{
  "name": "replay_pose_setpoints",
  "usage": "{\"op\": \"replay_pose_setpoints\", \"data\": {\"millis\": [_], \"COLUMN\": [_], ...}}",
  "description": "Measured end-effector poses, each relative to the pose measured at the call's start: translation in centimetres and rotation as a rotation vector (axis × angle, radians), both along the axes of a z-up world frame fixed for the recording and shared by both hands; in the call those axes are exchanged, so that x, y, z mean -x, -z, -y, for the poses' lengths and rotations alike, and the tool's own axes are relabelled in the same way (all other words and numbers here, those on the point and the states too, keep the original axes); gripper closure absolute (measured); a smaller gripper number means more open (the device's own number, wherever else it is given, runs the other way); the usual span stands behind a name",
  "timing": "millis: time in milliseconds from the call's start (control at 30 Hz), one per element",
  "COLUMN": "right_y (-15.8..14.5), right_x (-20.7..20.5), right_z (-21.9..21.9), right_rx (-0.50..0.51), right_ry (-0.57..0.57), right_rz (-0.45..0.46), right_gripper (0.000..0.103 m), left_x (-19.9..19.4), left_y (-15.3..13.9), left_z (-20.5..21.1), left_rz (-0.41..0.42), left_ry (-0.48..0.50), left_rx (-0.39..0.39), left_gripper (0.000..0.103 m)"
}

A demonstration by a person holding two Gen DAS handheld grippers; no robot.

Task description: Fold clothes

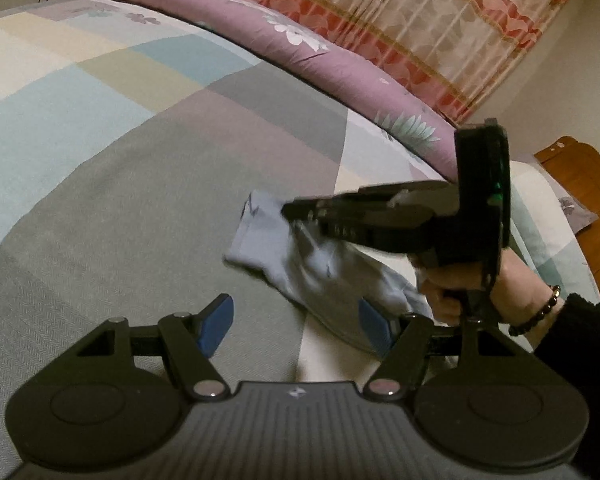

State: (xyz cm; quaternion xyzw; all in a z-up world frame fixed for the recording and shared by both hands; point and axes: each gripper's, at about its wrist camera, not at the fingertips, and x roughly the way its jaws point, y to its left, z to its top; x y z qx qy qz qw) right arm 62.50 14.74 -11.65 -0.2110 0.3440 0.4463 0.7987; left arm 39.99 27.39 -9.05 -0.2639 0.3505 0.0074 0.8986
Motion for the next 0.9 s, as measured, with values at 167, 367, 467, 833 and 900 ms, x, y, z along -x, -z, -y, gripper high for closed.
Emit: {"op": "replay_pose_setpoints", "data": {"millis": [167, 367, 467, 833, 900], "right_y": [-1.9, -2.9, -2.3, 1.7, 1.5], "right_x": [-3.1, -4.7, -3.0, 0.7, 0.5], "right_z": [0.2, 0.9, 0.3, -3.5, -3.5], "right_rx": [-0.053, -0.087, -0.026, 0.197, 0.173], "right_ry": [0.158, 0.275, 0.179, 0.113, 0.122], "right_rz": [0.078, 0.071, 0.048, 0.070, 0.053], "right_gripper": [0.096, 0.083, 0.083, 0.094, 0.095], "left_x": [0.4, 0.5, 0.5, 0.5, 0.6], "left_y": [-0.5, -0.7, -0.8, -1.2, -1.2], "left_z": [-0.4, -0.7, -0.7, -0.7, -0.7], "left_rz": [0.024, 0.024, 0.026, 0.039, 0.040], "left_ry": [-0.006, -0.013, -0.011, 0.003, 0.004], "left_rx": [0.016, 0.006, 0.008, 0.008, 0.007], "left_gripper": [0.034, 0.034, 0.034, 0.032, 0.032]}}
